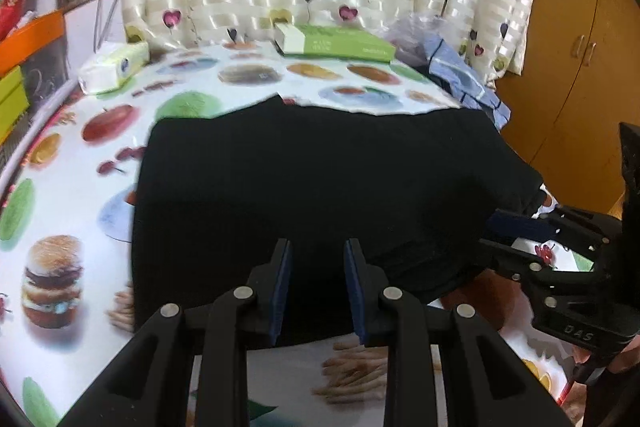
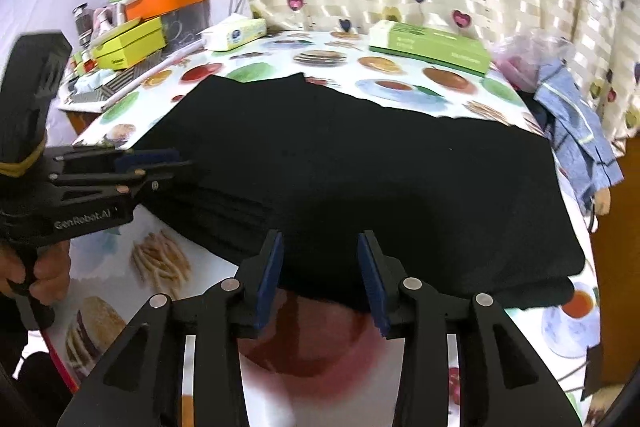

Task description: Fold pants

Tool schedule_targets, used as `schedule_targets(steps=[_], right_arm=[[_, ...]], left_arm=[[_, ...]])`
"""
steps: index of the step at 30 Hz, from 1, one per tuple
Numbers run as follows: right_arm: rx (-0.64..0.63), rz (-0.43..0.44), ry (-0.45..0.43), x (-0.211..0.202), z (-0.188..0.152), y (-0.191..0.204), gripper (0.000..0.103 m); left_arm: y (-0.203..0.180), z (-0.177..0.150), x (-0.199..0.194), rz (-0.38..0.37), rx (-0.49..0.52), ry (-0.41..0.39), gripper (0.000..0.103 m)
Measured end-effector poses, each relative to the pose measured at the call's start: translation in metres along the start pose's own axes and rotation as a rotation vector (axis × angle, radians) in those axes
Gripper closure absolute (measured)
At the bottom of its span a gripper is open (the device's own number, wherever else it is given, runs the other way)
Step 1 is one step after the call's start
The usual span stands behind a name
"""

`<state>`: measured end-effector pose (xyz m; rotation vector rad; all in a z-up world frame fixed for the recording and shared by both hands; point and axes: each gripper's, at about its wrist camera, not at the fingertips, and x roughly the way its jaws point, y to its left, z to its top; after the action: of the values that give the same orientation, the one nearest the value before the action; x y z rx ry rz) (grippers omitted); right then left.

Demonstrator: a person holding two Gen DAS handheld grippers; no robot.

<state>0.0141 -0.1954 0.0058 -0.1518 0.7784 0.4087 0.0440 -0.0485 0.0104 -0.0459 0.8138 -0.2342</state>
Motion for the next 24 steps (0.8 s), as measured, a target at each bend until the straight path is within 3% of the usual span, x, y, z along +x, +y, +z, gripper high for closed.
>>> schedule_targets(steps=[2,13,19,24], right_arm=[[0.013,-0.005,0.004,-0.001,-0.003,-0.007,0.063],[0.031,-0.006,0.002,-0.009,-0.011,-0.025,0.063],[0.108,-0.060,-0.018,-0.025,-0.017,-0.056,0.062],[0.161,-0.103,-0.033,-0.038,-0.023,-0.078,0.062]], left_arm=[[-0.001,-0.004,0.010,0.001,-0.001,0.034,0.074],[-0.008,-0.008,0.002,0.012,0.035,0.028,0.073],[-0.015,0.007,-0.005,-0.028,0.023,-0.030,0.073],[-0.025,0.005,0.018,-0.028,0.040,0.041,0.073]])
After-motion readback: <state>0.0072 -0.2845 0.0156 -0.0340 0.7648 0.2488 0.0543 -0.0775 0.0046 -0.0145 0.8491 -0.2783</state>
